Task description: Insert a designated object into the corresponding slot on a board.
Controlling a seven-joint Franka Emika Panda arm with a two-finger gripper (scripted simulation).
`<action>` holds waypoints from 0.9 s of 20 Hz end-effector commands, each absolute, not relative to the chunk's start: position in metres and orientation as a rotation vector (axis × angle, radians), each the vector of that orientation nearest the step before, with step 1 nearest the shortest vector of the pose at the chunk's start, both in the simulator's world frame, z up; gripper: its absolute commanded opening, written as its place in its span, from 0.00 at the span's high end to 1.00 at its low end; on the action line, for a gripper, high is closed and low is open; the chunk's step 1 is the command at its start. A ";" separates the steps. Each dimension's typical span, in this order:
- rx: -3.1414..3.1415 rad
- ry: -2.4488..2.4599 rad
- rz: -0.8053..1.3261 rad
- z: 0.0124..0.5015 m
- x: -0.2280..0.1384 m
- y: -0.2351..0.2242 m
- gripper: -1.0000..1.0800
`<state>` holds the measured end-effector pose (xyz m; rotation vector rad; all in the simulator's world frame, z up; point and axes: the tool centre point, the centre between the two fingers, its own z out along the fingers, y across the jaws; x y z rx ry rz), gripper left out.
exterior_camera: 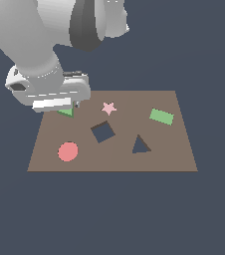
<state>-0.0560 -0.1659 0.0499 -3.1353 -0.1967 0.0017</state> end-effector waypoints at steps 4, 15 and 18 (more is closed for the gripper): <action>-3.135 -0.197 0.002 0.047 -0.056 -0.166 0.04; -3.135 -0.200 0.000 0.030 -0.055 -0.166 1.00; -3.135 -0.200 0.000 0.030 -0.055 -0.166 1.00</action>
